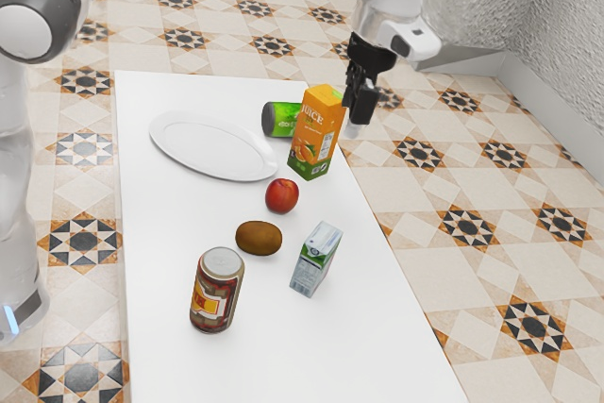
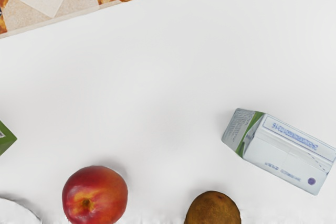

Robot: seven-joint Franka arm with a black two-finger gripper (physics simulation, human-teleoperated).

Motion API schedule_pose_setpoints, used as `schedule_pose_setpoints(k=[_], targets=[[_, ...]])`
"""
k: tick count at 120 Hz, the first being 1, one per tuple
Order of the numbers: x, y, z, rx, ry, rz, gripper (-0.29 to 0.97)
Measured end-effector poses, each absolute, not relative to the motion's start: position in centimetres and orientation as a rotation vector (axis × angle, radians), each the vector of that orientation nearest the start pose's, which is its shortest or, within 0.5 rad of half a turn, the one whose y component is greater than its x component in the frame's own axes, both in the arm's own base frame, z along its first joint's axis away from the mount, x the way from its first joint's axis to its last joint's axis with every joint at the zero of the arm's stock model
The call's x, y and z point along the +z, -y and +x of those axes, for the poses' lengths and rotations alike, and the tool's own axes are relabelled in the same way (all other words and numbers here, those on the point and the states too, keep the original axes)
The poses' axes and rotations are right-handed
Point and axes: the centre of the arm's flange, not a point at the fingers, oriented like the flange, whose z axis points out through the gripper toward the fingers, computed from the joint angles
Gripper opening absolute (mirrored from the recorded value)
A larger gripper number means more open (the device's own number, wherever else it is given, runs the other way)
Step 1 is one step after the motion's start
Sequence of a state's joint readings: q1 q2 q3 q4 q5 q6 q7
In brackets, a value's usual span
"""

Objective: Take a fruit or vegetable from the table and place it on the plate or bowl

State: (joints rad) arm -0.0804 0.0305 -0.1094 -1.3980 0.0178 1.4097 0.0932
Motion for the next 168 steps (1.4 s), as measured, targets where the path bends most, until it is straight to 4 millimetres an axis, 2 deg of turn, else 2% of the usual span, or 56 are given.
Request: schedule_pose_setpoints(k=[14, 22, 31, 41, 57, 67, 100, 113, 135, 168], targets=[[62.5, 11.1, 48.9, 0.064, -0.472, -3.087, 0.68], [59.8, 10.9, 47.2, 0.053, -0.465, -3.089, 0.68], [57.1, 11.0, 46.3, 0.038, -0.467, -3.089, 0.68], [55.1, 11.9, 45.7, -0.005, -0.49, -3.085, 0.68], [52.0, 12.0, 45.4, -0.036, -0.482, -3.106, 0.68], [50.9, 11.7, 45.1, -0.054, -0.47, -3.113, 0.68], [49.9, 11.2, 43.3, -0.126, -0.456, -3.113, 0.68], [49.3, 11.0, 43.1, -0.114, -0.451, -3.115, 0.68], [46.8, 10.5, 42.3, -0.041, -0.442, -3.115, 0.68], [45.4, 10.3, 41.9, -0.018, -0.439, -3.115, 0.68]])
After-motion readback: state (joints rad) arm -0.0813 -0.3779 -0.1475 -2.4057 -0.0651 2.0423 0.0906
